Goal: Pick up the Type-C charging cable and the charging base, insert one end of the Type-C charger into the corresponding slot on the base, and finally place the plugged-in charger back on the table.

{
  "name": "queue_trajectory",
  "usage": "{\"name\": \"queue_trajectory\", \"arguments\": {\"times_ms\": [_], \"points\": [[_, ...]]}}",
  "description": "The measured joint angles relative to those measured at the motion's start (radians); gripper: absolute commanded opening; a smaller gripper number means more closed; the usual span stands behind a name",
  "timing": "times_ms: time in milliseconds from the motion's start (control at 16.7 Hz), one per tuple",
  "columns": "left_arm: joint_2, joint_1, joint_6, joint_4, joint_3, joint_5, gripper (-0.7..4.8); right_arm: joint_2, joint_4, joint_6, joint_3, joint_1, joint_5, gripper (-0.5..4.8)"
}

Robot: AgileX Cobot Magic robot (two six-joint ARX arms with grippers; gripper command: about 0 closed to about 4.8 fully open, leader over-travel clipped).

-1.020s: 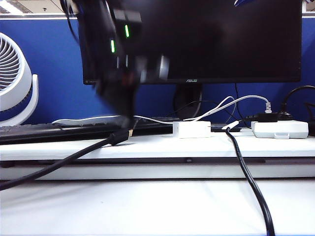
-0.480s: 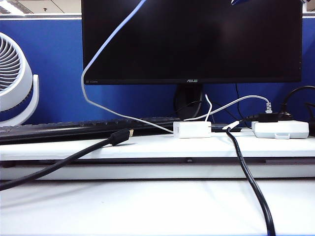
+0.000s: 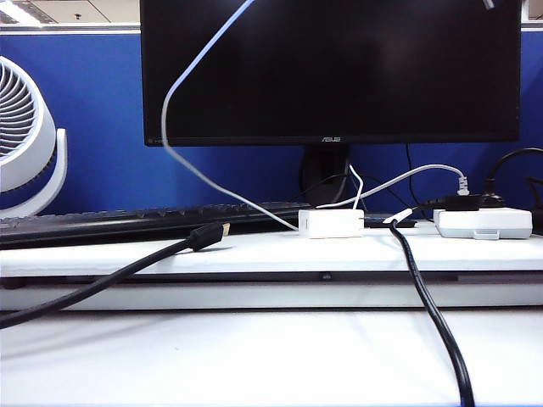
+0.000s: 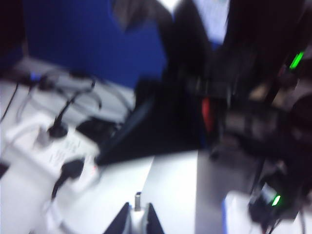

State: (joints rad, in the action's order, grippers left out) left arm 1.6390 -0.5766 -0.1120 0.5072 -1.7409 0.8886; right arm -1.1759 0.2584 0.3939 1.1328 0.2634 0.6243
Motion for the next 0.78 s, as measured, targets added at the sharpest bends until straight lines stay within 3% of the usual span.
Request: {"name": "queue_trajectory", "arguments": {"times_ms": [120,240,480,660,780], "points": [[0.0,0.0,0.092,-0.085,0.0,0.06,0.39,0.0,-0.064,-0.029,0.0,0.0,0.124,-0.06],[0.0,0.0,0.158,-0.143,0.0,0.122,0.39,0.001,-0.154,-0.032,0.0,0.001,0.182,-0.06],[0.0,0.0,0.173,-0.152,0.0,0.156,0.38,0.001,-0.266,-0.032,0.0,0.001,0.217,-0.06],[0.0,0.0,0.173,-0.159,0.0,0.13,0.38,0.001,-0.28,-0.028,0.0,0.001,0.244,-0.06],[0.001,0.001,0.173,-0.175,0.0,0.119,0.3,0.001,-0.27,-0.027,0.0,0.001,0.193,-0.06]]}}
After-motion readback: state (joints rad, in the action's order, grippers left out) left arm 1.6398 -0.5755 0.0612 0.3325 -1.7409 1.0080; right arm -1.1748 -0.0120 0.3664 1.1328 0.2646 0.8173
